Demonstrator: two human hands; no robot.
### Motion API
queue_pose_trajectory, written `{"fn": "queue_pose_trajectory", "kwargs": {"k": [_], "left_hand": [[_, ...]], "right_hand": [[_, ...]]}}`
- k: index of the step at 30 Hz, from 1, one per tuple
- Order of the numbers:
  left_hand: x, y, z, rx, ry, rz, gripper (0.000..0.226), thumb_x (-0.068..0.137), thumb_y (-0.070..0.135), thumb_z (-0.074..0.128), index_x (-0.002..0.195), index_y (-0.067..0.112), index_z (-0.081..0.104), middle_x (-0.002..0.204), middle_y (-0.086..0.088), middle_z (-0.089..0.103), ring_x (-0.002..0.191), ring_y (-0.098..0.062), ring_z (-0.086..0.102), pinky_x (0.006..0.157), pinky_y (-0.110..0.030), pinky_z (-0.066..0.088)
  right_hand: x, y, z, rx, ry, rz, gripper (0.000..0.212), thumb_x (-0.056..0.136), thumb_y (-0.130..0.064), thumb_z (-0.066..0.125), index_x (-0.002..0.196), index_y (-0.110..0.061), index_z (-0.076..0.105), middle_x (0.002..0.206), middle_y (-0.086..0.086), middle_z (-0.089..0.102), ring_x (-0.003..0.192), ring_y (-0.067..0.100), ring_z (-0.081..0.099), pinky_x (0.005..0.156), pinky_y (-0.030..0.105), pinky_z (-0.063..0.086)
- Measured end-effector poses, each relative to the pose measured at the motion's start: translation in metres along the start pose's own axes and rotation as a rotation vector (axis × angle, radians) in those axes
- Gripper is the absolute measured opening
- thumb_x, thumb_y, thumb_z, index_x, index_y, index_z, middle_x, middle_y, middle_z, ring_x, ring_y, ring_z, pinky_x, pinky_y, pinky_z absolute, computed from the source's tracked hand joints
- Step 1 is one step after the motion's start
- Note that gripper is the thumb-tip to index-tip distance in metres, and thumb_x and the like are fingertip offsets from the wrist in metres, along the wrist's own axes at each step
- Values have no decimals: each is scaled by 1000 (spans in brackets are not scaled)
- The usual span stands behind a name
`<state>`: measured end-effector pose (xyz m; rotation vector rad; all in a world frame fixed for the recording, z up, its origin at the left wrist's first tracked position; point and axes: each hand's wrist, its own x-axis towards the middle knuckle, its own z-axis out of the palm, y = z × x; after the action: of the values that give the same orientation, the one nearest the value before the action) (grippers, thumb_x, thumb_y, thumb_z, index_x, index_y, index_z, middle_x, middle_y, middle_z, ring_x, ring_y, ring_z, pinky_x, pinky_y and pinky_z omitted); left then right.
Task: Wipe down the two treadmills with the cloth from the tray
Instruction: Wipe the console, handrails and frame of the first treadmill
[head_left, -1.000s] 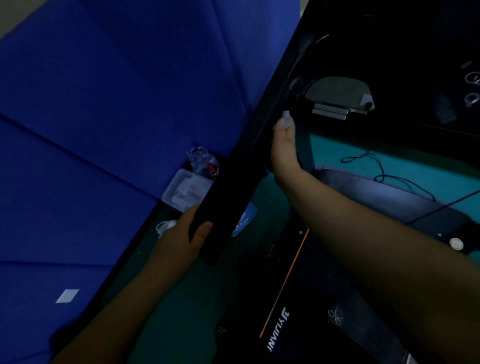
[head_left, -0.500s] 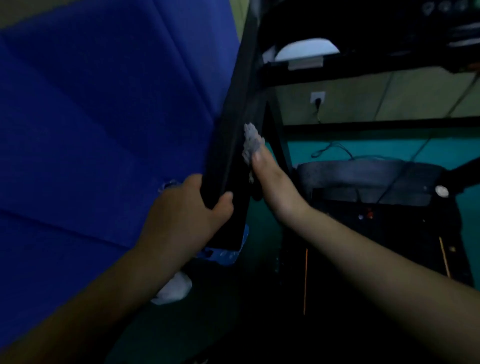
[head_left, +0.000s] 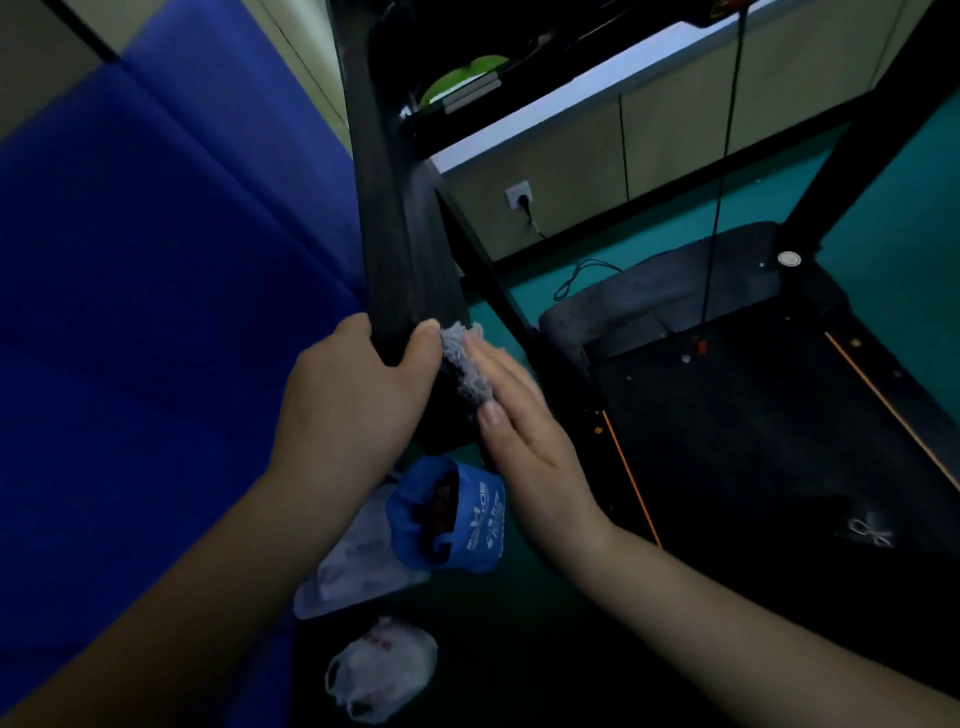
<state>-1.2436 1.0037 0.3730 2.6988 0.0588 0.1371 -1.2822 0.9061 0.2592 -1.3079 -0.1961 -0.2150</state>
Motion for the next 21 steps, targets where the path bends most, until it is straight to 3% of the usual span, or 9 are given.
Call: {"fn": "queue_pose_trajectory", "kwargs": {"k": [6,10,15,21], "left_hand": [[1,-1,0,13,0,16,40,87,59,44,86,21,56,78,2,62,73,-15,58,59,-32,45],[1,1,2,56,8,3,39,86,57,45,86,20,55,77,2,61,70,-14,57,56,-32,45],[2,4,1,69,-5,-11,40,85,57,45,89,18,54,76,2,59,68,-12,56,52,-27,40],[2,2,2,91,12,23,52,79,63,39,88,13,52,74,-4,59,67,-20,57,54,-36,47]], "right_hand": [[21,-1,-3,88,20,72,41,95,-22,39,135,-22,47,146,-4,45,138,4,36,118,30,26],[50,2,-8,118,-36,107,41,93,-23,42,133,-28,48,148,-2,45,140,7,35,119,36,26],[99,4,-11,12,-69,83,38,100,-12,42,138,-12,49,148,5,43,140,12,35,115,21,27],[178,14,-10,-31,-90,98,39,101,-18,41,139,-15,50,147,5,45,136,16,40,114,34,34]]}}
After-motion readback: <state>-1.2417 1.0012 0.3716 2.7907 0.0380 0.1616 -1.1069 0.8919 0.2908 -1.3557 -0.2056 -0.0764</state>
